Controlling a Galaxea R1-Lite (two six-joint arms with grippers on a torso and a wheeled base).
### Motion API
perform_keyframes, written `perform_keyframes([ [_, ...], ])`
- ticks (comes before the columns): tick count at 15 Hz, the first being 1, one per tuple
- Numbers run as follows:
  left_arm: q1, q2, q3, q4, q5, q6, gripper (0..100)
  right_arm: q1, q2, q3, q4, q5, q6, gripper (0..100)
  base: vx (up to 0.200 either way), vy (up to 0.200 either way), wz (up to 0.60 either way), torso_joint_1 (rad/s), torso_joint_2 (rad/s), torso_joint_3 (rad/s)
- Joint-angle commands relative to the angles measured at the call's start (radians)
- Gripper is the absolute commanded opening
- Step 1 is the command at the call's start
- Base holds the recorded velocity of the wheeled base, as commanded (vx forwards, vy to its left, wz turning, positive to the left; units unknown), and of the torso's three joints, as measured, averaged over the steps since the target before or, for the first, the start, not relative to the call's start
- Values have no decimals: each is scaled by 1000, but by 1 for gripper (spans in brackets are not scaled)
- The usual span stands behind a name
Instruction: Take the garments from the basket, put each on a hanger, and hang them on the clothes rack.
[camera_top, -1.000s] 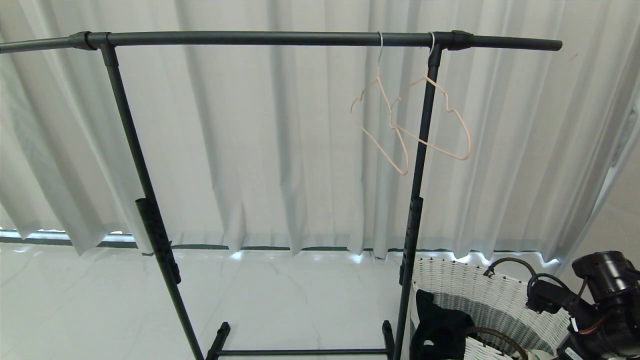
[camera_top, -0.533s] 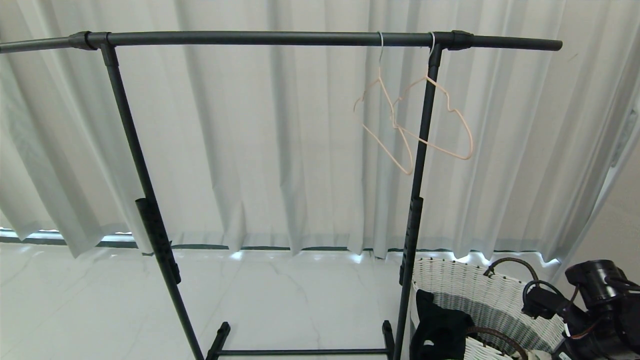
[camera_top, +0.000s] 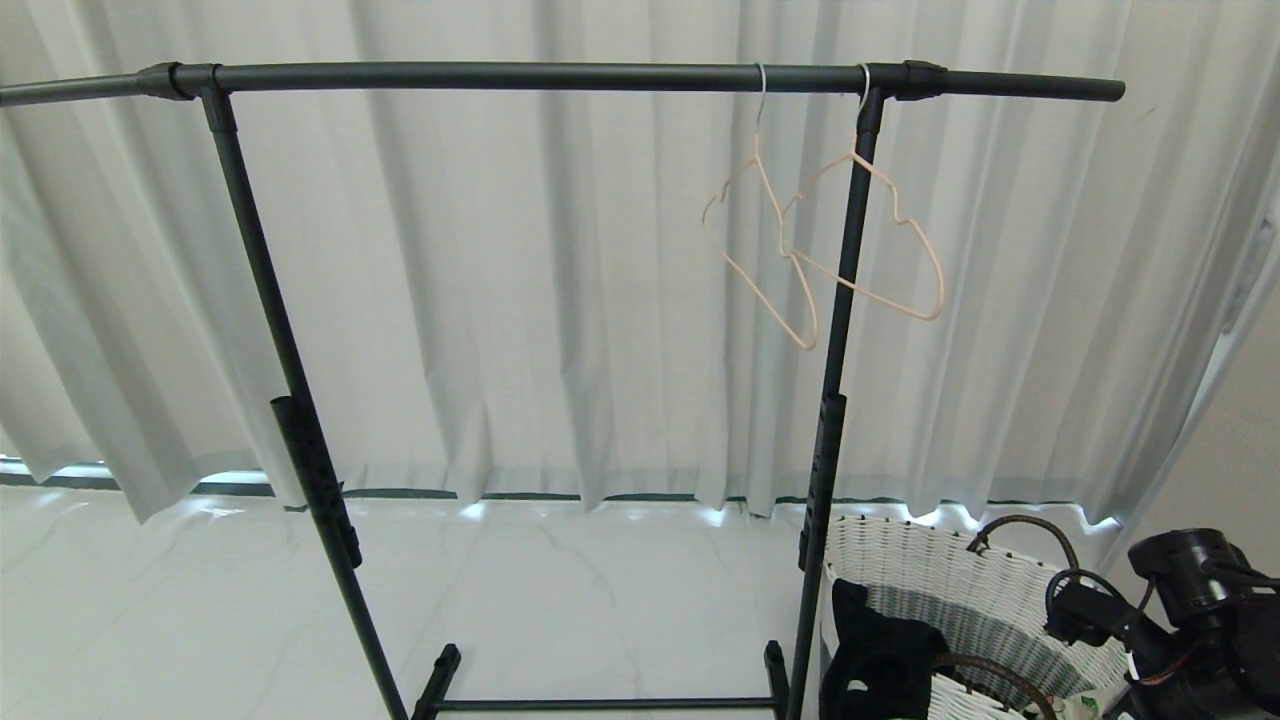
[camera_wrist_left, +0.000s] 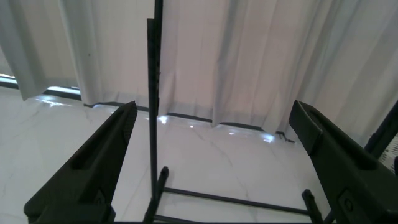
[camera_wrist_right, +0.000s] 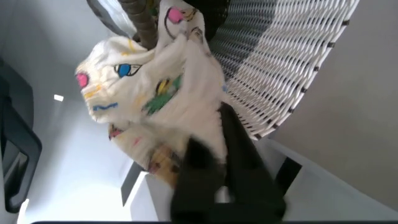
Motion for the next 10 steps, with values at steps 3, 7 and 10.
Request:
perform_keyframes([
  [3, 0, 0, 0, 0, 0, -1, 100, -2, -123, 86, 3, 5, 13, 0, 0, 0, 0, 0, 0, 0],
  [7, 0, 0, 0, 0, 0, -1, 100, 40, -387, 120, 62, 6, 16, 0, 0, 0, 0, 0, 0, 0],
  [10, 0, 0, 0, 0, 0, 1, 100, 46, -577, -34, 341, 6, 19, 0, 0, 0, 0, 0, 0, 0],
])
